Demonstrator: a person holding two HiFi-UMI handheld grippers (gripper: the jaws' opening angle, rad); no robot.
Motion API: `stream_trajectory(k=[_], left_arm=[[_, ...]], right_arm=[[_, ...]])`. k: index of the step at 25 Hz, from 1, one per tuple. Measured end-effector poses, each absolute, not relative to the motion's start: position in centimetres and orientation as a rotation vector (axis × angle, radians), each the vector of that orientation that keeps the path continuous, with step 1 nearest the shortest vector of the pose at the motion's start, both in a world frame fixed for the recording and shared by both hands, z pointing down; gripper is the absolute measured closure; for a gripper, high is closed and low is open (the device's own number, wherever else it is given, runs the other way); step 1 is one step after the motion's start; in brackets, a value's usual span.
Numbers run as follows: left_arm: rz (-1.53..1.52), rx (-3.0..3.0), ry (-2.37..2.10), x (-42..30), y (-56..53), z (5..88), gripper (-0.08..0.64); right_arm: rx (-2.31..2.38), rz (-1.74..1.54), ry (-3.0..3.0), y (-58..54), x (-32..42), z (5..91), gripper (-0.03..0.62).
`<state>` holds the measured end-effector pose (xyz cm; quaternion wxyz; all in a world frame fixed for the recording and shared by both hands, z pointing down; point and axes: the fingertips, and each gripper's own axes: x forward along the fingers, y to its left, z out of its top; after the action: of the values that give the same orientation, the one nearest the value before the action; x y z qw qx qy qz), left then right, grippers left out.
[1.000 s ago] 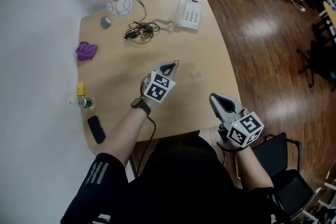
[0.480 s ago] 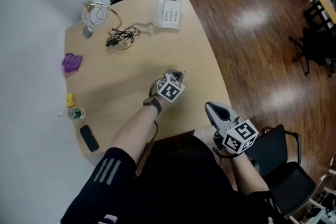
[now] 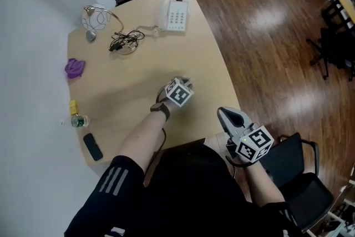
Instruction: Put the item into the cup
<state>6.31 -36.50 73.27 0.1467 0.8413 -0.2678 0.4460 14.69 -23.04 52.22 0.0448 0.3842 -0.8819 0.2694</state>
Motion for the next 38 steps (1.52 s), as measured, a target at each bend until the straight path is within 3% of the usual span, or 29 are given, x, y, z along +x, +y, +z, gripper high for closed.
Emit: stream_trajectory(k=[7, 15, 28, 38], left_arm=[[1.220, 2.449, -0.776, 6.5, -36.5, 71.9, 0.441], [1.298, 2.420, -0.660, 7.2, -35.8, 73.6, 0.337], [1.368, 2.413, -0.625, 7.8, -35.8, 74.6, 0.334], [0.952, 2.606, -0.855, 4.4, -32.9, 63.3, 0.334]], right_arm=[[1.143, 0.817, -2.702, -23.3, 14.6, 52.2, 0.584], [1.127, 0.832, -2.682, -22.6, 14.4, 52.9, 0.584], [1.167, 0.853, -2.666, -21.9, 16.2, 53.5, 0.584], [1.005, 0.797, -2.768, -22.7, 14.3, 51.4, 0.584]])
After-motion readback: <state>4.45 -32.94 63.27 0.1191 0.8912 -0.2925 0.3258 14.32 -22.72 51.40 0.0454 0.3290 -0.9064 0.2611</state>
